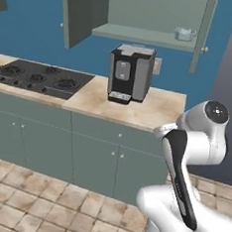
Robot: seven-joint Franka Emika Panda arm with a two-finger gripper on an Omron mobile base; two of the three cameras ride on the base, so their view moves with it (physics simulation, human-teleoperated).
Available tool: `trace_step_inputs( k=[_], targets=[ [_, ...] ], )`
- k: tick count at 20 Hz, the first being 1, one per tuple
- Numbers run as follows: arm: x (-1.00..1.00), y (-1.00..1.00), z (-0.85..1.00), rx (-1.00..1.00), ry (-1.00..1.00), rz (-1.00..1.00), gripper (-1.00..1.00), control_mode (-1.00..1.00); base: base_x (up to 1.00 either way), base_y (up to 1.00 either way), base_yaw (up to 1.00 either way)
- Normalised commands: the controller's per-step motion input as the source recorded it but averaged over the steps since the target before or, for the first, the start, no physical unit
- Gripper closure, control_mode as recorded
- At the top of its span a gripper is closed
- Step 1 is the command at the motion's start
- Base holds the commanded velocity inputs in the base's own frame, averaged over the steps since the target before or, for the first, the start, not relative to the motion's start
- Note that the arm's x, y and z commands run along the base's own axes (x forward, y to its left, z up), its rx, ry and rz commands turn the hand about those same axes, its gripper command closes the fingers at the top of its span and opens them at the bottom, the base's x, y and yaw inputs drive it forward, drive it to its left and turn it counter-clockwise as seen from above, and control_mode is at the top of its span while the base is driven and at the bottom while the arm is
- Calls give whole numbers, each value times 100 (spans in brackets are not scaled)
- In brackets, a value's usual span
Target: Retrieve the tupperware and aluminum foil from the cabinet and place them on the dining counter near the plate with bell pepper and kebab skewer to prepare for storing leftovers.
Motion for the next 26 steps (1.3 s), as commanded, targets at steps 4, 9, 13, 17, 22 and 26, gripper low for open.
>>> trace_step_inputs(
  k=[4,9,13,17,22,26],
  targets=[
    [0,0,0,0,0,0,-100,100,82,52,-21],
    [0,0,0,0,0,0,-100,100,62,55,-52],
    [0,0,0,0,0,0,-100,100,62,74,-66],
    [0,0,0,0,0,0,-100,100,89,95,-59],
    [0,0,0,0,0,0,-100,100,100,96,6],
    [0,0,0,0,0,0,-100,100,100,53,45]
  ],
)
